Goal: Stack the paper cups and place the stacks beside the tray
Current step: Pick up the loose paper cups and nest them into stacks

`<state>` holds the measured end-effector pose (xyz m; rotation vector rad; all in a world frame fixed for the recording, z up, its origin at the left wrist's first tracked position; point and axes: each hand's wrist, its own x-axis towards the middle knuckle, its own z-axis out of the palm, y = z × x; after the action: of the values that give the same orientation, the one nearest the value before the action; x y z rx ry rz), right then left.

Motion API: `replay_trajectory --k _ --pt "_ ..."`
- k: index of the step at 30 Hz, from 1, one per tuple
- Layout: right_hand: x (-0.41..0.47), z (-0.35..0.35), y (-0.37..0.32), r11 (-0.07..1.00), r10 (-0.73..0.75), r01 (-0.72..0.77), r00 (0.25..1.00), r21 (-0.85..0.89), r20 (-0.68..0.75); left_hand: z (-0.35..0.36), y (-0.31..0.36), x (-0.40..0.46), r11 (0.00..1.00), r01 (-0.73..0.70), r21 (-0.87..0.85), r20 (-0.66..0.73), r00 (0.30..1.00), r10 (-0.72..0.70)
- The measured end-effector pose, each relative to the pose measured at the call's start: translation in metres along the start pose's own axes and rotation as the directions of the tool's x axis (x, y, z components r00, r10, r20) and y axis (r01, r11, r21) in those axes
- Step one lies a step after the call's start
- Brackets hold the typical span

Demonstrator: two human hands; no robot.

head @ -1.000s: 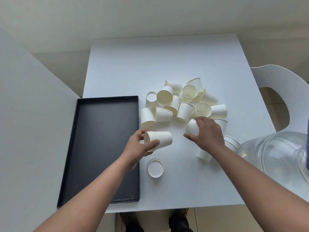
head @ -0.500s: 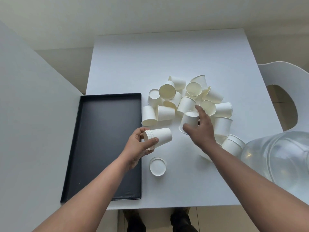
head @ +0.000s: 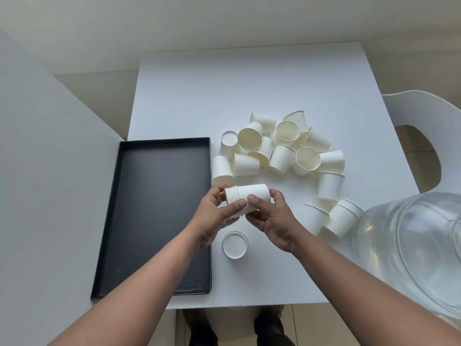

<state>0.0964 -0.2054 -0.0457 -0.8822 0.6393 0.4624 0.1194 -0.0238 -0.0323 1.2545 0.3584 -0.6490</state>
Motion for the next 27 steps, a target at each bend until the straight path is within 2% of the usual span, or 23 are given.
replay_trajectory --k 4,6,7,8,9,10,11,12,13,14,16,20,22,25,27 --pt "-0.004 -0.003 -0.003 0.996 0.032 -0.029 0.999 -0.09 0.034 -0.004 -0.001 -0.001 0.999 0.017 0.029 0.017 1.0 -0.018" --pt "-0.006 -0.005 -0.004 0.969 -0.016 0.013 1.0 -0.246 -0.01 -0.003 -0.003 0.0 0.998 0.018 0.063 0.001 1.0 -0.018" --pt "-0.006 -0.008 -0.005 0.917 -0.105 0.066 0.992 -0.393 -0.077 -0.003 -0.004 0.001 0.997 0.017 0.078 -0.013 1.0 -0.016" --pt "-0.005 -0.013 -0.007 0.809 -0.247 0.121 0.958 -0.575 -0.147 -0.003 -0.004 0.001 0.995 0.015 0.094 -0.029 1.0 -0.012" --pt "-0.004 -0.022 -0.009 0.631 -0.416 0.136 0.89 -0.763 -0.186 -0.004 -0.005 0.002 0.994 0.011 0.109 -0.043 0.999 -0.006" --pt "-0.003 -0.032 -0.012 0.394 -0.551 0.075 0.817 -0.916 -0.17 -0.005 -0.006 0.003 0.993 0.01 0.12 -0.056 0.998 -0.003" --pt "-0.003 -0.041 -0.016 0.163 -0.621 -0.035 0.773 -0.986 -0.13 -0.007 -0.007 0.004 0.992 0.01 0.126 -0.066 0.998 -0.001" --pt "-0.005 -0.049 -0.02 -0.009 -0.642 -0.146 0.759 -0.989 -0.106 -0.008 -0.009 0.004 0.992 0.009 0.129 -0.073 0.997 0.0" --pt "-0.006 -0.056 -0.023 -0.116 -0.635 -0.241 0.764 -0.964 -0.115 -0.009 -0.01 0.005 0.991 0.009 0.132 -0.075 0.997 0.001" --pt "-0.008 -0.061 -0.024 -0.179 -0.613 -0.315 0.776 -0.932 -0.145 -0.01 -0.011 0.006 0.991 0.01 0.133 -0.076 0.997 0.0" --pt "-0.01 -0.066 -0.02 -0.244 -0.557 -0.388 0.806 -0.889 -0.199 -0.009 -0.013 0.007 0.991 0.014 0.13 -0.081 0.997 -0.004" --pt "-0.01 -0.073 -0.003 -0.308 -0.479 -0.37 0.856 -0.876 -0.194 -0.005 -0.015 0.009 0.994 0.019 0.112 -0.087 0.996 -0.01" --pt "-0.007 -0.074 0.002 -0.33 -0.477 -0.301 0.871 -0.895 -0.117 -0.005 -0.015 0.009 0.994 0.02 0.111 -0.086 0.996 -0.01" --pt "-0.002 -0.078 0.01 -0.383 -0.436 -0.104 0.896 -0.918 0.081 -0.007 -0.015 0.009 0.994 0.015 0.112 -0.085 0.996 -0.005" --pt "0.001 -0.081 0.014 -0.371 -0.403 -0.013 0.903 -0.929 0.148 -0.009 -0.015 0.008 0.994 0.014 0.113 -0.092 0.996 -0.003"
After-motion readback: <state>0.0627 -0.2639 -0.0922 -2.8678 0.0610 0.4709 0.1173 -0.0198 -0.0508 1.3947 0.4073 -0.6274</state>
